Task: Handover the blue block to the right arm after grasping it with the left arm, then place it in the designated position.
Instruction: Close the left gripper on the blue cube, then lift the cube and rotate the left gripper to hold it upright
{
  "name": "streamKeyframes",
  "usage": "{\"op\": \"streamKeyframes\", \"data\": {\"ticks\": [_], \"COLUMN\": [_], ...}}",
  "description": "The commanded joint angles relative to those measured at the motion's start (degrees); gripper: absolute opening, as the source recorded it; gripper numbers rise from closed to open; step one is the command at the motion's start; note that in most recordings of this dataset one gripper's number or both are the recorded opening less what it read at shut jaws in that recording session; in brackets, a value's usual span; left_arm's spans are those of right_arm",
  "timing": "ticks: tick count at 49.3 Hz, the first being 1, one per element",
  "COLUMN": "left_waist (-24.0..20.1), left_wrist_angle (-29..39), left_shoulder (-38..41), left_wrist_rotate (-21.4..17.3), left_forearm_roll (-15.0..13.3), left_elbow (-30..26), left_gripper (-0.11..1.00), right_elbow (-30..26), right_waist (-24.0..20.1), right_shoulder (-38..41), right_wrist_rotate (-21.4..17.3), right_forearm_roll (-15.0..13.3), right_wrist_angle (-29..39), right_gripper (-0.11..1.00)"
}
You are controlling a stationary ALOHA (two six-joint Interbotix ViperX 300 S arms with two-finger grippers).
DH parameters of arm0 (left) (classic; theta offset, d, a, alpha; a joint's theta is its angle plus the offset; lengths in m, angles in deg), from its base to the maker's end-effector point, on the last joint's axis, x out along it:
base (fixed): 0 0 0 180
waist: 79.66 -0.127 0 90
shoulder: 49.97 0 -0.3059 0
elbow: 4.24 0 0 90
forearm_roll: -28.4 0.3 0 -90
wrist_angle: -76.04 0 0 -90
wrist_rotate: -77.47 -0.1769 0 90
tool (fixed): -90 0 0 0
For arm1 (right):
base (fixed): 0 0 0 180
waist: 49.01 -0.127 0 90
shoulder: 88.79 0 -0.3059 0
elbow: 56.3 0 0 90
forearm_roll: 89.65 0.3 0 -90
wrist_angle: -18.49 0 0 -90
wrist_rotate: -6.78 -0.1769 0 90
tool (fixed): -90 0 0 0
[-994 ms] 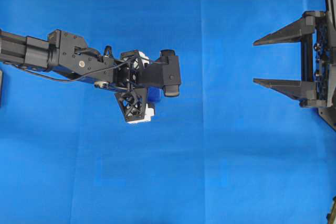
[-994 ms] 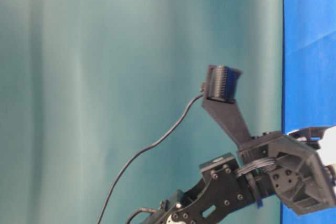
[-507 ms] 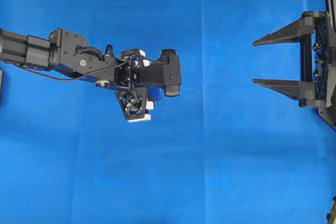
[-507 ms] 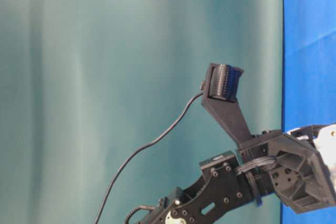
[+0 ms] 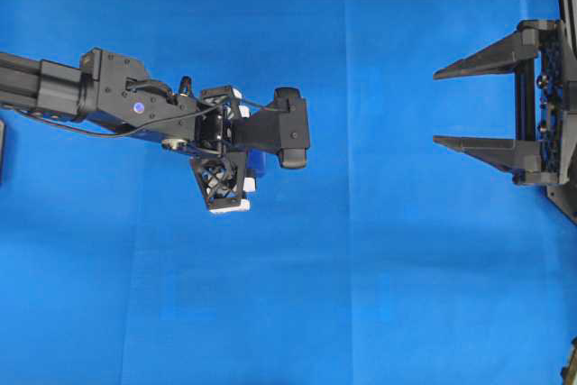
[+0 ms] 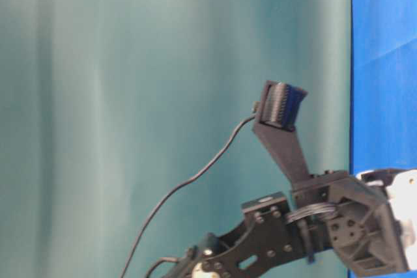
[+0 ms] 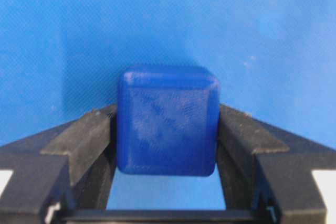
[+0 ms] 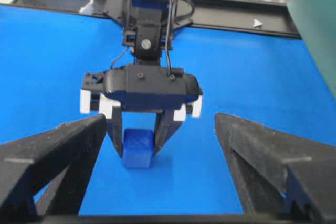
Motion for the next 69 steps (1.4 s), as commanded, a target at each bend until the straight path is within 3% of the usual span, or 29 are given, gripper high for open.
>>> {"op": "streamKeyframes", "data": {"ticks": [1,20,43,69], "left_waist": [0.4,0.9,1.1,1.1], "left_wrist_angle": [2.4,12.3,18.1,18.6], "left_shoulder": [-8.7,-17.1,-25.8,-27.2], "left_wrist_rotate": [0.3,0.4,0.2,0.4], "left_forearm_roll": [-0.1,-0.1,0.3,0.4], "left_elbow": [-2.0,-7.7,-11.3,-11.6], "left_gripper": [0.46,0.46,0.46,0.46], "right_elbow": [-1.5,-1.6,-1.6,-1.7], "right_waist": [0.0,0.0,0.0,0.0], "right_shoulder": [0.2,0.2,0.2,0.1], "right_wrist_rotate": [-0.1,-0.1,-0.1,-0.1], "right_forearm_roll": [0.2,0.3,0.2,0.3], "right_wrist_angle": [-0.4,-0.3,0.0,0.0], "right_gripper": [0.99,0.99,0.99,0.99]}}
